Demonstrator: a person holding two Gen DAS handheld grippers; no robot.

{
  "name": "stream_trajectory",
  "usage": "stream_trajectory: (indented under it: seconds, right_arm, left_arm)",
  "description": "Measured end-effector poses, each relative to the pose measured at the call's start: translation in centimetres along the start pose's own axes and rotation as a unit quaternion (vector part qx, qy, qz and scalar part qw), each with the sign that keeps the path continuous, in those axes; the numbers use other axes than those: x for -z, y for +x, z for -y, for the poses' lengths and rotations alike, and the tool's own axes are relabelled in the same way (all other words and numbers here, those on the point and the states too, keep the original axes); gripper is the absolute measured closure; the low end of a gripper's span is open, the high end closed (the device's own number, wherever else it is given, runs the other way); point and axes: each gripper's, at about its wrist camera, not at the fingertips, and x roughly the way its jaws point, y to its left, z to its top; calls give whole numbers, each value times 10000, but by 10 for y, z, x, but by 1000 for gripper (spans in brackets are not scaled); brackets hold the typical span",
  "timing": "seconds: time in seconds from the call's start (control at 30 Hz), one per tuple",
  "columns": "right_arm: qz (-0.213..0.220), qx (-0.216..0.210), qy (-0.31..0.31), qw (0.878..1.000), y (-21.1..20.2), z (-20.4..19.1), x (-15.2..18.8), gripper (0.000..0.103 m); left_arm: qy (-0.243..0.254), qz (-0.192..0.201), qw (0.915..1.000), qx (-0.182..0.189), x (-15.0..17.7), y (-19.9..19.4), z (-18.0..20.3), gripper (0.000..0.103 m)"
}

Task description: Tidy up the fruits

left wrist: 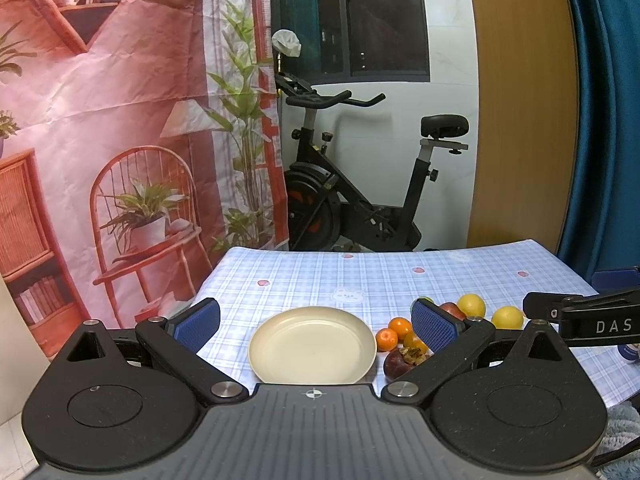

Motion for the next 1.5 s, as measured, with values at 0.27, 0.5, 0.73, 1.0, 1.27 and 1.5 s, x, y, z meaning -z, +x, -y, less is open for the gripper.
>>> stream_trajectory:
  seconds: [0.27,0.5,0.73,1.0,1.27,1.5]
  right_arm:
    - [-6,-11,8,10000,0,-1,0,0]
    - [24,-20,15,10000,-1,-1,1,0]
    - [59,40,33,10000,-2,-1,0,0]
    - [698,-123,212,9973,4,23,-14,0]
    - [1487,18,386,9881,21,47,-20,0]
    - [1539,-419,668,9849,54,67,-19,0]
  left_arm:
    - [-36,21,10000,-10,-1,-1,-1,0]
    - [-131,11,9999,-25,-1,-1,-4,0]
    - [-188,16,9998,10,-2,2,-8,0]
    - [-64,329,9994,-123,-13,21,-9,0]
    - [-103,246,9993,-253,-17,57,-14,7]
    - [-179,185,9995,-174,-18,82,-17,16]
